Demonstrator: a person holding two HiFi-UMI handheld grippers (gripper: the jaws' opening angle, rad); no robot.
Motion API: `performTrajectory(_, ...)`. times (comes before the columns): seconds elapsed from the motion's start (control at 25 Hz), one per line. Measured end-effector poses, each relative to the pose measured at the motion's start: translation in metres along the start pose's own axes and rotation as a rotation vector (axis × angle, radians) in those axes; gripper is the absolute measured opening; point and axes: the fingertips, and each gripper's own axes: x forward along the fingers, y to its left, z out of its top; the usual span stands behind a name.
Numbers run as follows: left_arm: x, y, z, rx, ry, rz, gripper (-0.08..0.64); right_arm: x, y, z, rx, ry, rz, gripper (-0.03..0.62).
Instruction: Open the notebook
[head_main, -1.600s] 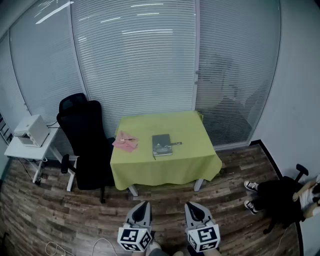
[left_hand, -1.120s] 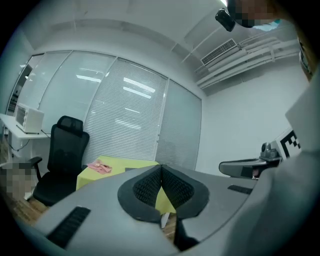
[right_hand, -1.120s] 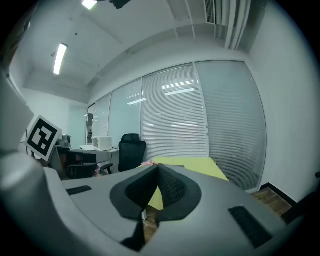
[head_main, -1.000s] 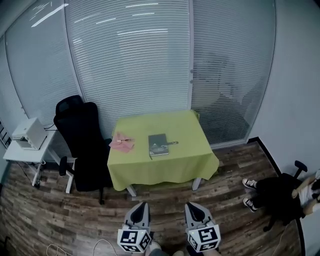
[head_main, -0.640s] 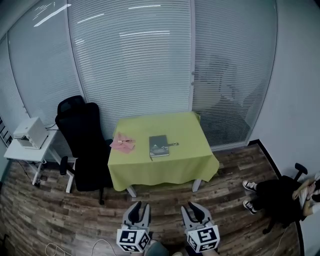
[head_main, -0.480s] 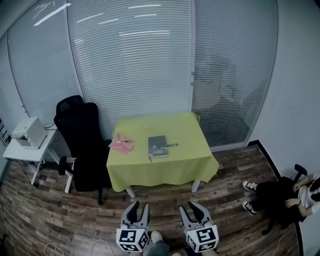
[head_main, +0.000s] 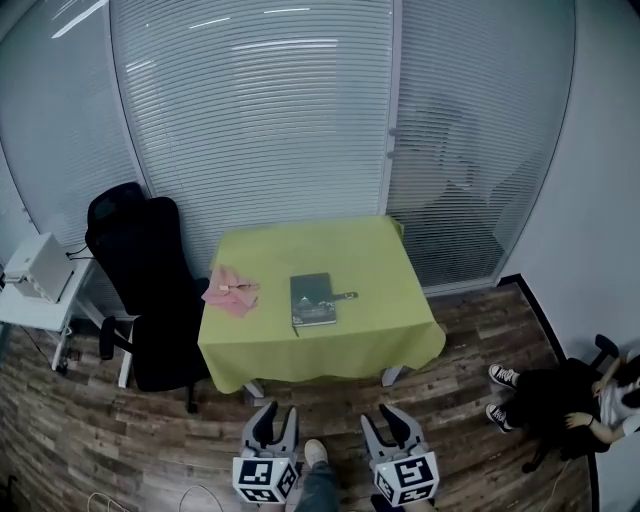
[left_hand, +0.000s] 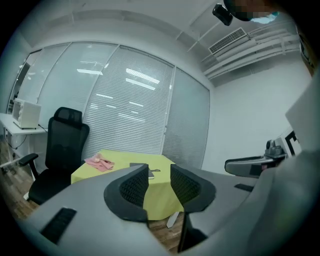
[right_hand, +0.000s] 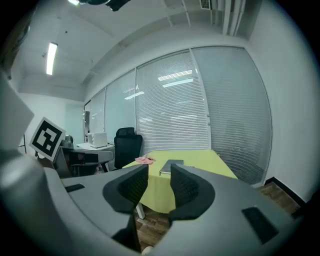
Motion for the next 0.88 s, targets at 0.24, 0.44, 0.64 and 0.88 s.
performTrajectory(0.24,0.109,0.045,0.001,0.041,0.085,-0.041,0.134,0.107,-0.041,0.002,-0.005,0.069,-0.024,0.137)
performTrajectory(0.44,0.190,0.080,-0.005,0.118,0.171,-0.100,0.133,0.191,-0.072,0.001,-0.018,0.131,-0.059,0.137)
performTrajectory(0.64,0.252,0.105,-0.011,0.170,0.199,-0.152,0.133,0.255,-0.094,-0.007,-0.027,0.178,-0.083,0.141)
performTrajectory(0.88,0.287,0.114,-0.025,0.220,0.244,-0.208,0.133,0.281,-0.107,-0.010,-0.077,0.213,-0.103,0.144)
